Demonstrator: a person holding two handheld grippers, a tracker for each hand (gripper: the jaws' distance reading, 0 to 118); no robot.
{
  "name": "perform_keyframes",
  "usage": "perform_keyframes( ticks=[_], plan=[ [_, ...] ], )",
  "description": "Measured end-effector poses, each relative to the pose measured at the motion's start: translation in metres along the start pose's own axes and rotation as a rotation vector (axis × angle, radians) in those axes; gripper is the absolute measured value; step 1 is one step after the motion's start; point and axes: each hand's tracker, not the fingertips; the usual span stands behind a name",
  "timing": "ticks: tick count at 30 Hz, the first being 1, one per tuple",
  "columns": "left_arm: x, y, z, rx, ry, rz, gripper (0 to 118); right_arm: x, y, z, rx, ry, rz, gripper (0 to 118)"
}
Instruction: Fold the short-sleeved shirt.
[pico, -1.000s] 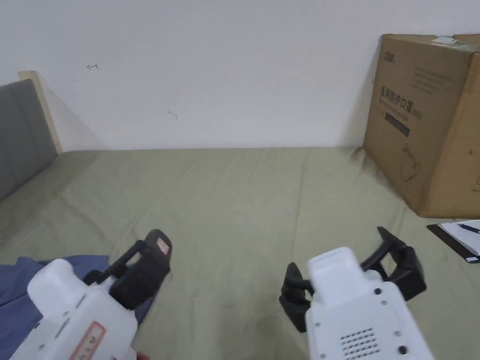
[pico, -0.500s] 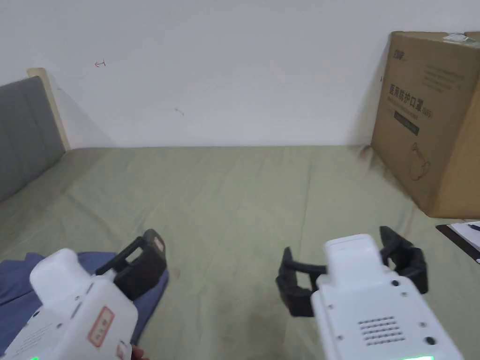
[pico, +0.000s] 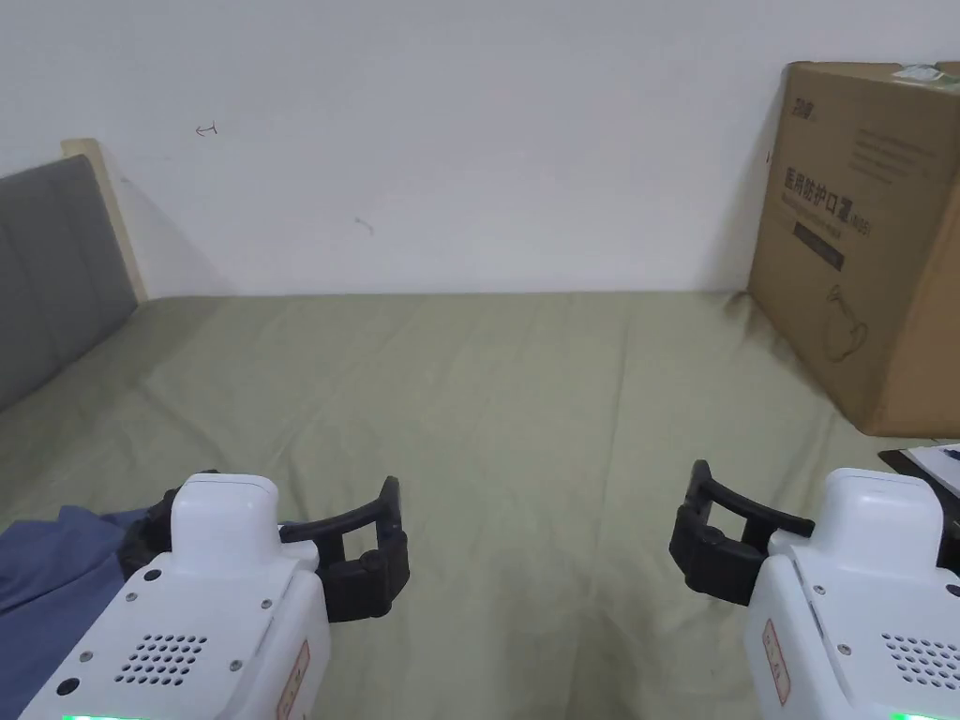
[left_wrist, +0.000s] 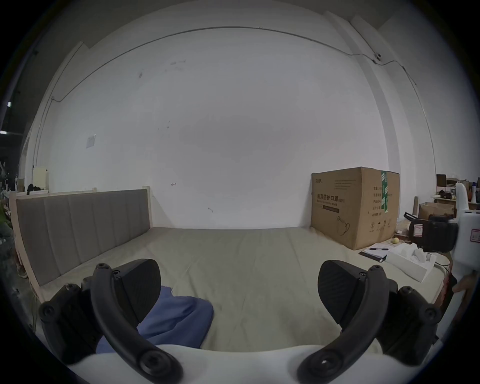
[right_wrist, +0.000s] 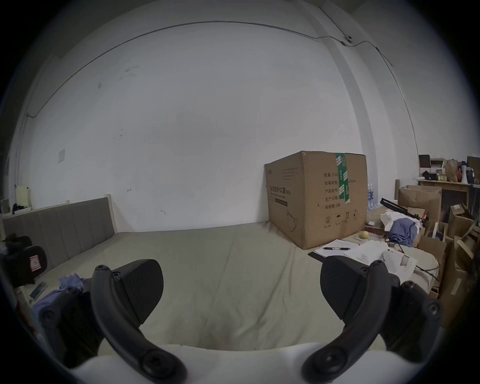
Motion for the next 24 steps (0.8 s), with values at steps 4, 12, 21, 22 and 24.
perform_keyframes(
  ticks=[4,12,21,22,24],
  plan=[
    [-0.001,0.007,0.002,-0.051,-0.016,-0.015,112,-0.008,0.002,0.003,0.006,0.008,0.035,113],
    [-0.006,0.004,0.001,-0.100,-0.013,-0.013,0,-0.015,0.004,0.002,-0.013,0.011,0.046,0],
    [-0.036,0.013,0.013,-0.088,0.049,0.071,0,-0.029,0.004,0.001,-0.059,0.098,0.087,0],
    [-0.043,0.015,0.017,-0.081,0.067,0.081,0,-0.034,0.005,0.000,-0.059,0.112,0.088,0],
    [-0.059,0.019,0.024,-0.080,0.115,0.116,0,-0.044,0.008,-0.003,-0.063,0.160,0.086,0]
  ],
)
